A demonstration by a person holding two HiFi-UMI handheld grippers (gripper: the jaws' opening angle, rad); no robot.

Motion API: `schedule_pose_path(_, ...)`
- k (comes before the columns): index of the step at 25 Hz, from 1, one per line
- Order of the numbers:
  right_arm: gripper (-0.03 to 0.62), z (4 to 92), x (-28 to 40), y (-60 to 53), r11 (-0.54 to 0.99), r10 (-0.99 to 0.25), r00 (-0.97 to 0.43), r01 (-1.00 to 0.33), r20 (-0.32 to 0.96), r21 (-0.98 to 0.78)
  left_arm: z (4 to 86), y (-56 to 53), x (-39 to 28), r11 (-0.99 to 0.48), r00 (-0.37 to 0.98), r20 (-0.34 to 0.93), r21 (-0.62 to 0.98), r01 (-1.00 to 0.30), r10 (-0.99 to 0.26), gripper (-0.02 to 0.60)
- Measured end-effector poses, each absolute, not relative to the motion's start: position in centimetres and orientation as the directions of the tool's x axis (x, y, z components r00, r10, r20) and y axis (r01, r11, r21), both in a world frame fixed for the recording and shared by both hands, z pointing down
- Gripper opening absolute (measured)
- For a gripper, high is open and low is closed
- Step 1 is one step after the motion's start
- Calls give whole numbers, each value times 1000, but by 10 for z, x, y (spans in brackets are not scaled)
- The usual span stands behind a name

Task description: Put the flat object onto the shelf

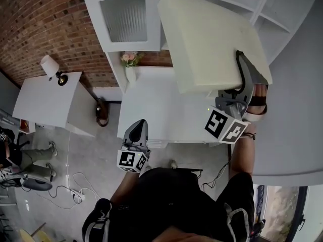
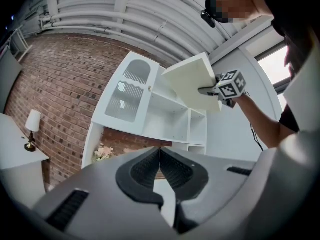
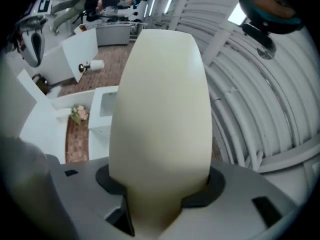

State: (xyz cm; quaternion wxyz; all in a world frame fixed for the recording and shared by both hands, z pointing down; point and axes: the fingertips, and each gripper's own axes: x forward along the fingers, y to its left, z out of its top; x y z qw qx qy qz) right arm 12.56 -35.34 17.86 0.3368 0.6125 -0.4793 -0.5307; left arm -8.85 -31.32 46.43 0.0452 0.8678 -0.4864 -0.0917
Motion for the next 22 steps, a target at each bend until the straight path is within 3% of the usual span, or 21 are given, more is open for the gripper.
schedule_pose_path(7, 277, 120, 135, -424, -321, -947, 58, -94, -317, 942, 463, -312, -88, -526, 511, -128, 177, -832, -850, 12)
schedule_pose_path(14, 279, 120, 149, -507, -214, -962, 154, 86, -225, 973, 464, -317, -93, -514, 498, -129, 183, -838, -858, 12)
schedule_pose_path(22, 303, 117, 154, -590, -128, -975, 174, 77, -140, 989, 469, -327, -98, -488, 474, -117, 192, -852, -873, 12)
